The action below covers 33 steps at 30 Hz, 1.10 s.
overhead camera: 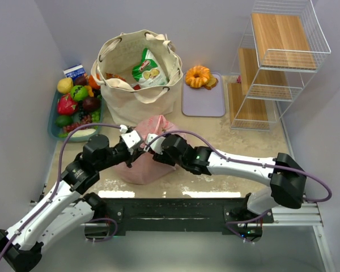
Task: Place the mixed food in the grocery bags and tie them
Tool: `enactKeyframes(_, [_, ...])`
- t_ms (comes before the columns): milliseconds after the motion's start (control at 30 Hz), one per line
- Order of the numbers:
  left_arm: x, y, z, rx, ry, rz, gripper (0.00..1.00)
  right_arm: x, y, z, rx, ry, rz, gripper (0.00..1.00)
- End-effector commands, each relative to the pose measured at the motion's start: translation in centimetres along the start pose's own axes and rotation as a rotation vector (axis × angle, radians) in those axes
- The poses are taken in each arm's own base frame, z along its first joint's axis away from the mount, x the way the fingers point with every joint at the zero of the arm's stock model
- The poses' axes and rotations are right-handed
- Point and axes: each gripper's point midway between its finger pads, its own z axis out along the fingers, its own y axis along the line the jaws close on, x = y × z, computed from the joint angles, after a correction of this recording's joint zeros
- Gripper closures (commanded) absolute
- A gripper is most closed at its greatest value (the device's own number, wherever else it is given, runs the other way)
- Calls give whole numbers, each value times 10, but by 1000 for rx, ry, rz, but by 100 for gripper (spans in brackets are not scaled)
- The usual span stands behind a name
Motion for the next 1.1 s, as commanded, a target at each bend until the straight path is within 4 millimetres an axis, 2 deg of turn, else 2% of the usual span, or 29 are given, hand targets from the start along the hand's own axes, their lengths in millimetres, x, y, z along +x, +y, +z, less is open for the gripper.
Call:
enactKeyframes(0, [-13, 1, -2, -4, -51, 22, 100, 1, -28, -2, 184, 4, 9, 43])
enactKeyframes(67, [-14, 3, -3, -13, -52, 20, 100, -8, -33, -7, 196, -34, 49, 50])
enactKeyframes(100, [-13, 6, -3, -34, -49, 18, 100, -12, -34, -10, 195, -49, 76, 58])
enactKeyframes(133, [-14, 9, -3, -48, -51, 16, 100, -15, -36, -14, 195, -65, 95, 71])
enactKeyframes(233, [-22, 23, -10, -141, -80, 7, 100, -28, -47, -35, 212, -131, 191, 100])
enactKeyframes(267, [-25, 27, -12, -163, -89, 6, 100, -34, -56, -51, 230, -166, 231, 100])
enactKeyframes(367, [-51, 35, -23, -215, -173, -5, 100, -46, -77, -83, 279, -237, 349, 100])
enactKeyframes(433, [-75, 41, -31, -250, -249, -16, 100, -57, -105, -120, 348, -319, 463, 100])
enactKeyframes(467, [-84, 43, -34, -267, -275, -19, 100, -59, -113, -132, 368, -341, 497, 100])
enactKeyframes(500, [-101, 45, -39, -279, -328, -19, 100, -60, -129, -154, 418, -387, 569, 100])
enactKeyframes(567, [-117, 50, -44, -304, -383, -59, 100, -61, -142, -175, 453, -426, 638, 100])
enactKeyframes(600, [-134, 52, -50, -318, -439, -65, 100, -59, -152, -191, 483, -461, 711, 100])
enactKeyframes(667, [-144, 59, -53, -353, -479, -120, 100, -55, -157, -201, 500, -477, 757, 100])
enactKeyframes(700, [-158, 60, -57, -355, -535, -126, 100, -52, -158, -203, 508, -482, 790, 100])
enactKeyframes(767, [-157, 66, -54, -374, -543, -170, 100, -34, -159, -204, 559, -459, 824, 100])
enactKeyframes(800, [-155, 66, -49, -368, -540, -192, 100, -25, -154, -198, 568, -442, 851, 100])
enactKeyframes(833, [-147, 69, -39, -368, -508, -209, 100, -17, -155, -199, 591, -433, 875, 100])
enactKeyframes(900, [-129, 70, -23, -356, -457, -234, 100, -3, -145, -190, 589, -408, 913, 100])
enactKeyframes(1000, [-96, 73, 4, -322, -374, -284, 100, 7, -133, -181, 555, -410, 929, 100])
enactKeyframes(1033, [-84, 75, 14, -311, -344, -314, 100, 7, -131, -180, 542, -417, 924, 100])
enactKeyframes(1067, [-78, 71, 19, -266, -329, -323, 100, -1, -129, -183, 500, -458, 913, 100])
